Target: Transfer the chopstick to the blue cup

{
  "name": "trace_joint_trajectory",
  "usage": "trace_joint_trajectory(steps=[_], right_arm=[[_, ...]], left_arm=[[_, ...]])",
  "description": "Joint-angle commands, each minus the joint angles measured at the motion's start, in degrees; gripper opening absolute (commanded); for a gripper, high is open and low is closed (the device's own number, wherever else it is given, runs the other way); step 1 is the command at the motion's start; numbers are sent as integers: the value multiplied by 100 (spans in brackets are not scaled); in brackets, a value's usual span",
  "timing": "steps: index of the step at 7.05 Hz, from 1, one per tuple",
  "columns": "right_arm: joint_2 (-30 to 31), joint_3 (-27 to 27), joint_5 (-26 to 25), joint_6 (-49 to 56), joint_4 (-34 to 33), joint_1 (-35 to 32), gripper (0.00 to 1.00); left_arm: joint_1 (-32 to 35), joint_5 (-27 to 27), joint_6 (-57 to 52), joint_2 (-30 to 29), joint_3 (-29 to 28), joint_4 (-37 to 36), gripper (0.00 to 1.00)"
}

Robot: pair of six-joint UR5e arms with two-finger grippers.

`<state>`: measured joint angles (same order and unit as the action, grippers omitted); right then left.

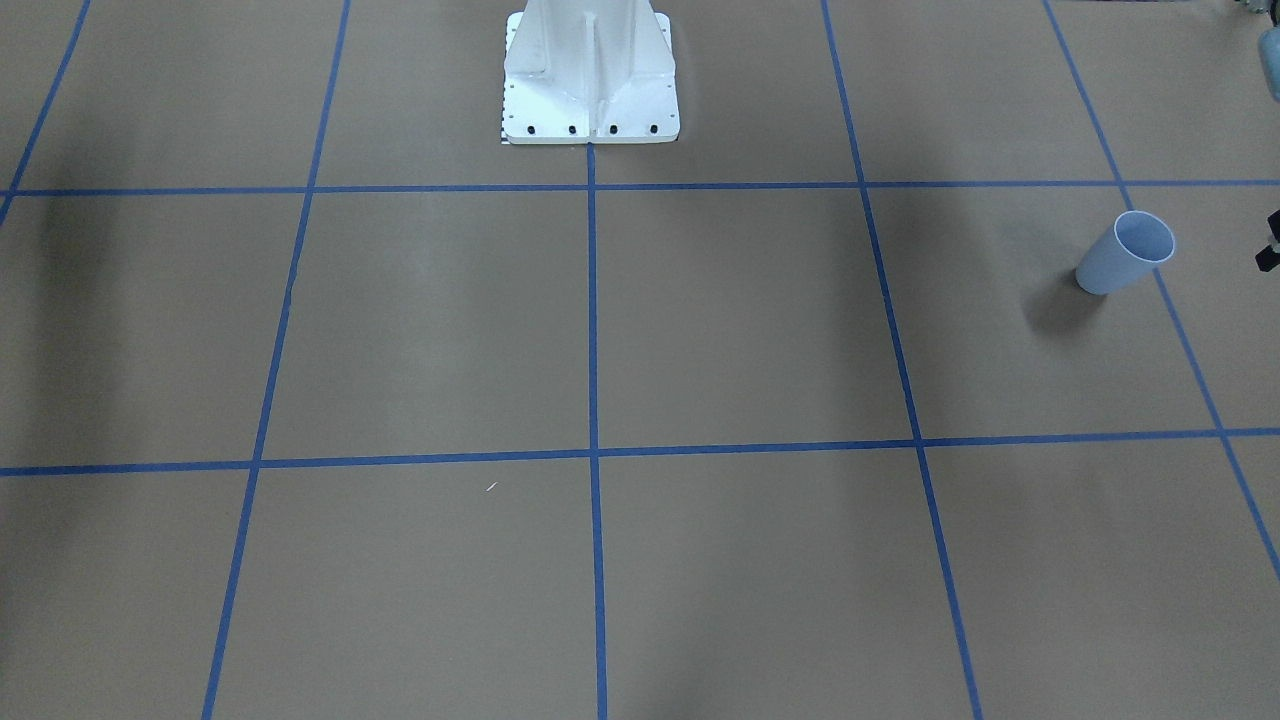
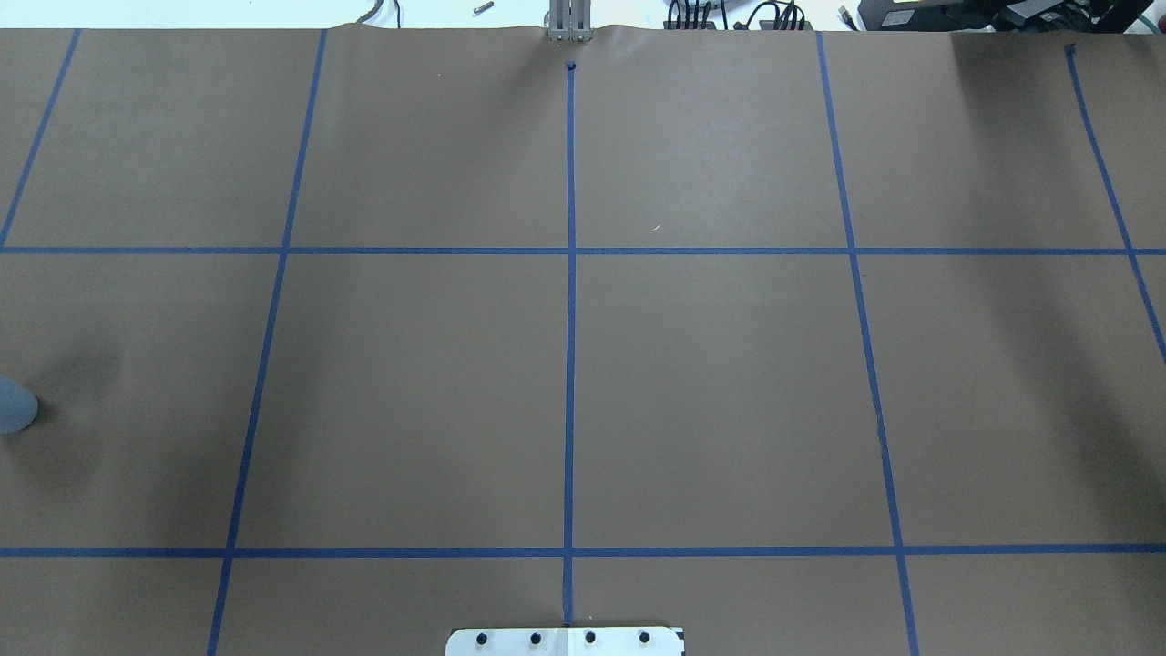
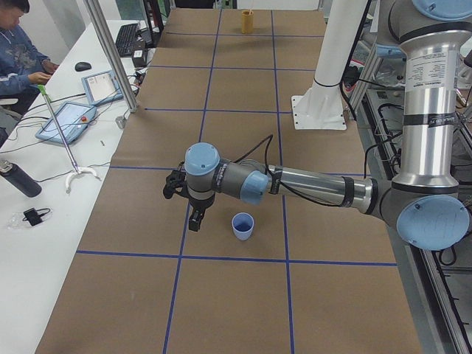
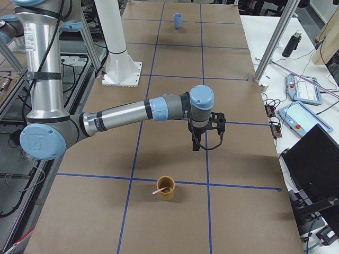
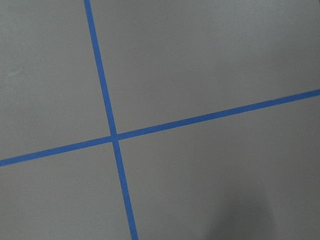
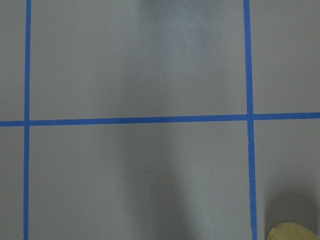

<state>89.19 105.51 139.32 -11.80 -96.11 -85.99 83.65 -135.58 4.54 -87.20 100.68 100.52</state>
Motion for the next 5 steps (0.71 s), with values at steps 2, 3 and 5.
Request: trace_joint_trajectory(steps=[2, 3, 5], right_arm=[[-7, -22, -19, -24, 58, 21, 100], [-33, -118, -28, 2, 66, 21, 100], [202, -241, -168, 107, 617, 21, 100]], left_arm=[[-6, -38, 29, 2, 22, 38, 99], [-6, -38, 47, -42, -13, 38, 99], [-6, -38, 108, -52, 22, 38, 99]])
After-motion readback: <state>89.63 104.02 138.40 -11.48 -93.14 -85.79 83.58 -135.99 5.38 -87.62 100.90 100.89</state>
